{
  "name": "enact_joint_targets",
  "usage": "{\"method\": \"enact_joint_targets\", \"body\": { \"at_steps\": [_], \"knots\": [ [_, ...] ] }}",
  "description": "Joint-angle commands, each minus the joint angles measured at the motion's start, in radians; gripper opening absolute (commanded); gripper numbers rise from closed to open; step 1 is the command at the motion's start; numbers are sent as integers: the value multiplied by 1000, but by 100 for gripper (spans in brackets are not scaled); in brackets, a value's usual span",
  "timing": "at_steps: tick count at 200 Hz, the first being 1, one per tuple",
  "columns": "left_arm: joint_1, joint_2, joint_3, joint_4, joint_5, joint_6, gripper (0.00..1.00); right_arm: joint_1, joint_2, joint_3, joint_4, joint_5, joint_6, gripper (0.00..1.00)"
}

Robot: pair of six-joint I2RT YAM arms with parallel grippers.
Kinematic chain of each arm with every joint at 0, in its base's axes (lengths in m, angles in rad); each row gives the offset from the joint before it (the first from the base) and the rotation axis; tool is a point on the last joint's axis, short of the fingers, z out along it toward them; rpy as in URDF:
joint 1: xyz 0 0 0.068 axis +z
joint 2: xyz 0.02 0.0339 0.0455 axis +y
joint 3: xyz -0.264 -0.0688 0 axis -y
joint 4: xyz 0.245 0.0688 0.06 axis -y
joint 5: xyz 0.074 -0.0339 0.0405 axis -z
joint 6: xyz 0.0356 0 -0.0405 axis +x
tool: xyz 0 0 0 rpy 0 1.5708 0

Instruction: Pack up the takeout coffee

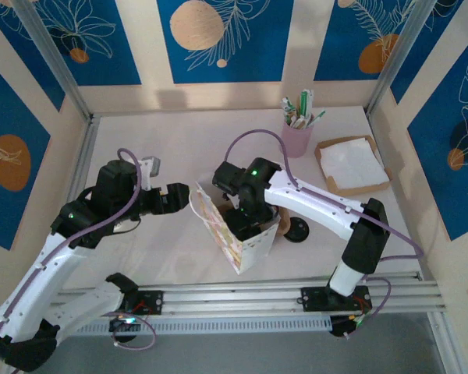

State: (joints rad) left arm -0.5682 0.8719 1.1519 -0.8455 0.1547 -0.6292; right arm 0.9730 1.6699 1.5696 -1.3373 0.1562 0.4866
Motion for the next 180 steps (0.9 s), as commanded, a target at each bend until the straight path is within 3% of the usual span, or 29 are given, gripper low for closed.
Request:
{"method": "enact_joint_targets", "body": {
  "at_steps": [1,180],
  "knots": [
    [-13,-8,-4,14,-15,-8,96,-5,0,16,-45,13,1,68],
    [-15,-5,4,14,-12,-5,96,4,4,31,-52,23,4,68]
  ]
}}
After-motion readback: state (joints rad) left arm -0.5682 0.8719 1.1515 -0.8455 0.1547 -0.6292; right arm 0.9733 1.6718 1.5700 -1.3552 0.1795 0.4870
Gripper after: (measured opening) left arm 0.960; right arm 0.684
